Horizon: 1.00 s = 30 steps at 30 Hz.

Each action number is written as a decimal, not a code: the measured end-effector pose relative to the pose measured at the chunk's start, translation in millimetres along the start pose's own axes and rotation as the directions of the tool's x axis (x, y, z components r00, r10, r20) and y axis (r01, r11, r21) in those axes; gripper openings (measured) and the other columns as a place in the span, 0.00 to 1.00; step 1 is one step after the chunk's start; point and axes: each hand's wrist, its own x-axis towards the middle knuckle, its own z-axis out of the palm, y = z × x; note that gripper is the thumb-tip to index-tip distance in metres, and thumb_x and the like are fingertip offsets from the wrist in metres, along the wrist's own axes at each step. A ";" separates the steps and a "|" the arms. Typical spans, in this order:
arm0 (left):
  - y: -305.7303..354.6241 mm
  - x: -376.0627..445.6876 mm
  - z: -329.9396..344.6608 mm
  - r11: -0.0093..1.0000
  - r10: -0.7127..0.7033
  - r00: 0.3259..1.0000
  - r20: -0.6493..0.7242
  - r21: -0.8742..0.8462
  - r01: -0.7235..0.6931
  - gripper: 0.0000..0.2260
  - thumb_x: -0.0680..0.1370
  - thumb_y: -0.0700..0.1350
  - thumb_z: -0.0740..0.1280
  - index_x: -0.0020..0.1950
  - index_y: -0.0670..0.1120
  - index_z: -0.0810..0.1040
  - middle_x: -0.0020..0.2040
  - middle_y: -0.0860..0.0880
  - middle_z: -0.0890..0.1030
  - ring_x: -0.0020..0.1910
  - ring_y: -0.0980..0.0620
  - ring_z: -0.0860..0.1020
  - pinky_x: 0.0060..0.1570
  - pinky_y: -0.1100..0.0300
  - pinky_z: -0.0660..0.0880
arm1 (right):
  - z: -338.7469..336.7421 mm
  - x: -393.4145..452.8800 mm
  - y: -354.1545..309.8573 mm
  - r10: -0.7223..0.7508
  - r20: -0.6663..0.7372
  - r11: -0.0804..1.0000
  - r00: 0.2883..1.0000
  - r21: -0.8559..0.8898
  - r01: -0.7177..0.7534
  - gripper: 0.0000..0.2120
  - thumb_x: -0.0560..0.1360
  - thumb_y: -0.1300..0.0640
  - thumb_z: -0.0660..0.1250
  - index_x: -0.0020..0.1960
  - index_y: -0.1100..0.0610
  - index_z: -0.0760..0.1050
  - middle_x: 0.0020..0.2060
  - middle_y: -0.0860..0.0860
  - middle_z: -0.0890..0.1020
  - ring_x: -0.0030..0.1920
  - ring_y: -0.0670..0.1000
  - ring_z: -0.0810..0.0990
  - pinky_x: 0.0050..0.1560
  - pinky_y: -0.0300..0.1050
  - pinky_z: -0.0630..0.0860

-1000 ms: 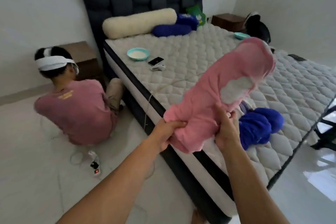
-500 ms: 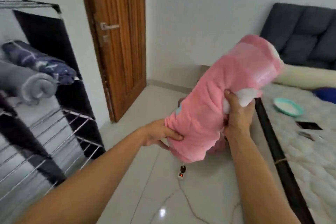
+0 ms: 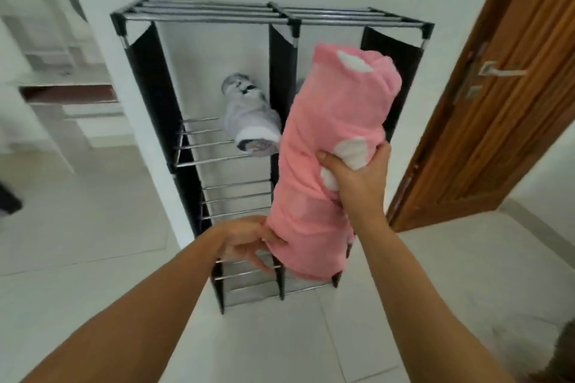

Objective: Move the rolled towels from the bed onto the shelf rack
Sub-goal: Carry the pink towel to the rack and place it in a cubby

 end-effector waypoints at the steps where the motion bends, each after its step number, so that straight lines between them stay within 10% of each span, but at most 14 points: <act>1: -4.0 -9.1 -16.6 0.999 -0.010 0.999 -0.040 -0.047 0.008 0.20 0.73 0.30 0.67 0.61 0.47 0.75 0.62 0.45 0.77 0.62 0.43 0.76 0.58 0.34 0.74 | 22.8 4.3 1.1 -0.001 0.067 1.000 0.998 0.009 0.000 0.39 0.61 0.56 0.81 0.64 0.51 0.62 0.53 0.38 0.74 0.51 0.37 0.75 0.53 0.31 0.73; 4: -12.4 -34.0 -58.3 0.992 -0.020 0.985 -0.171 -0.128 -0.002 0.20 0.71 0.32 0.69 0.62 0.46 0.75 0.64 0.42 0.75 0.62 0.41 0.75 0.59 0.34 0.73 | 90.2 17.3 3.9 0.015 0.239 1.000 0.971 0.007 -0.017 0.41 0.59 0.52 0.82 0.65 0.55 0.63 0.59 0.48 0.76 0.57 0.50 0.77 0.60 0.47 0.74; 9: -18.5 -51.1 -116.2 0.973 0.025 0.945 -0.326 -0.210 -0.098 0.20 0.67 0.38 0.72 0.59 0.46 0.76 0.56 0.42 0.80 0.55 0.42 0.79 0.57 0.36 0.76 | 181.5 46.3 11.2 0.102 0.360 0.995 0.927 -0.038 -0.094 0.43 0.64 0.48 0.78 0.70 0.56 0.59 0.61 0.50 0.72 0.58 0.51 0.72 0.60 0.44 0.68; 14: -3.4 -46.7 -177.5 0.905 0.181 0.885 -0.428 -0.280 -0.321 0.41 0.51 0.49 0.82 0.62 0.46 0.75 0.58 0.42 0.81 0.53 0.43 0.81 0.47 0.45 0.80 | 266.1 101.1 11.9 0.217 0.380 0.976 0.899 -0.055 -0.212 0.50 0.65 0.45 0.77 0.75 0.58 0.52 0.70 0.55 0.70 0.66 0.57 0.71 0.66 0.47 0.69; 23: 46.8 -34.9 -215.5 0.898 0.251 0.841 -0.479 -0.208 -0.387 0.14 0.73 0.39 0.71 0.58 0.43 0.78 0.47 0.46 0.86 0.45 0.48 0.84 0.45 0.51 0.82 | 355.0 168.4 40.0 0.391 0.434 0.920 0.812 -0.205 -0.334 0.49 0.63 0.41 0.75 0.75 0.60 0.57 0.70 0.58 0.71 0.67 0.58 0.73 0.68 0.51 0.71; 30: 54.1 -6.2 -216.6 0.867 0.196 0.775 -0.601 -0.263 -0.423 0.14 0.71 0.35 0.70 0.57 0.39 0.77 0.51 0.41 0.83 0.48 0.44 0.81 0.52 0.47 0.80 | 372.5 175.3 67.3 0.421 0.436 0.880 0.795 -0.409 -0.242 0.39 0.74 0.43 0.65 0.76 0.63 0.57 0.73 0.59 0.67 0.71 0.60 0.68 0.69 0.48 0.66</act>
